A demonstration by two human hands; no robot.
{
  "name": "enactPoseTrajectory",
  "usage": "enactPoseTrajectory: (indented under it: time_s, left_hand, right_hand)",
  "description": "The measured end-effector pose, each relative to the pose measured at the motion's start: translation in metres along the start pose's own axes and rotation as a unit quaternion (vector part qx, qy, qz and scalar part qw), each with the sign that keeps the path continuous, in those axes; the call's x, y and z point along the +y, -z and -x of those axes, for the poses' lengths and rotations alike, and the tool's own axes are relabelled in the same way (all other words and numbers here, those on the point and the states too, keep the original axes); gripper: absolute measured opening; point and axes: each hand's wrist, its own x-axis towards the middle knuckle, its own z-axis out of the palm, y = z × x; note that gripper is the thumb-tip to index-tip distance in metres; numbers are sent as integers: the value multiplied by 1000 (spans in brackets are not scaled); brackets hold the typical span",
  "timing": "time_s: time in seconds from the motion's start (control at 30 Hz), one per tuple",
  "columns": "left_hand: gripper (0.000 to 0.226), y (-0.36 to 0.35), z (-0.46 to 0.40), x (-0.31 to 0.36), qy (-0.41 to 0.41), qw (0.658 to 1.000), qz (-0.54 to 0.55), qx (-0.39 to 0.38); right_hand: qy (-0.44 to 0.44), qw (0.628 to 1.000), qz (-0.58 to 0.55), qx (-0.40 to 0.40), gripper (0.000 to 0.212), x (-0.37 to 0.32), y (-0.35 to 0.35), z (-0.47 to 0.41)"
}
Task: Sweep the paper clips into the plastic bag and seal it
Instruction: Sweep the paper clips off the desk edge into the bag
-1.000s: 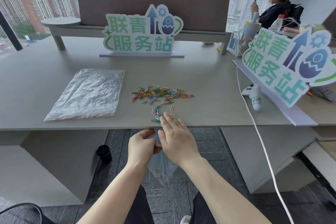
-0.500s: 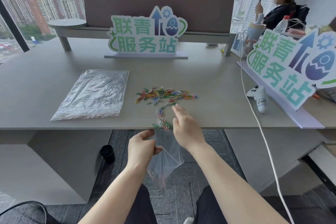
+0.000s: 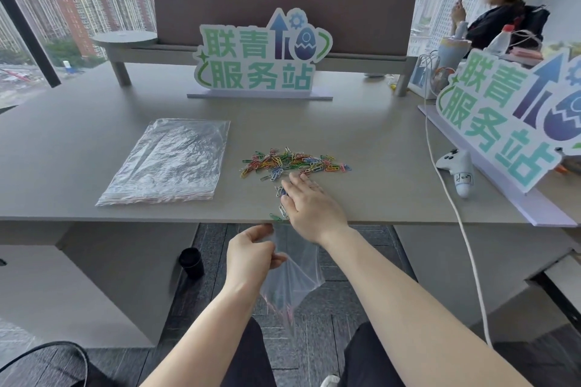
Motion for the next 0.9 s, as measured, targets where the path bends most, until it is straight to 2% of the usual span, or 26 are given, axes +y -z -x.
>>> enactPoseTrajectory:
  time_s: [0.23, 0.9]
  left_hand:
    - [50, 1, 1, 0, -1, 1000, 11, 3]
    - [50, 13, -6, -4, -2, 1000, 23, -1]
  right_hand:
    - [-3, 997, 15, 81, 50, -17, -15, 11]
    - [33, 990, -43, 131, 52, -42, -26, 51]
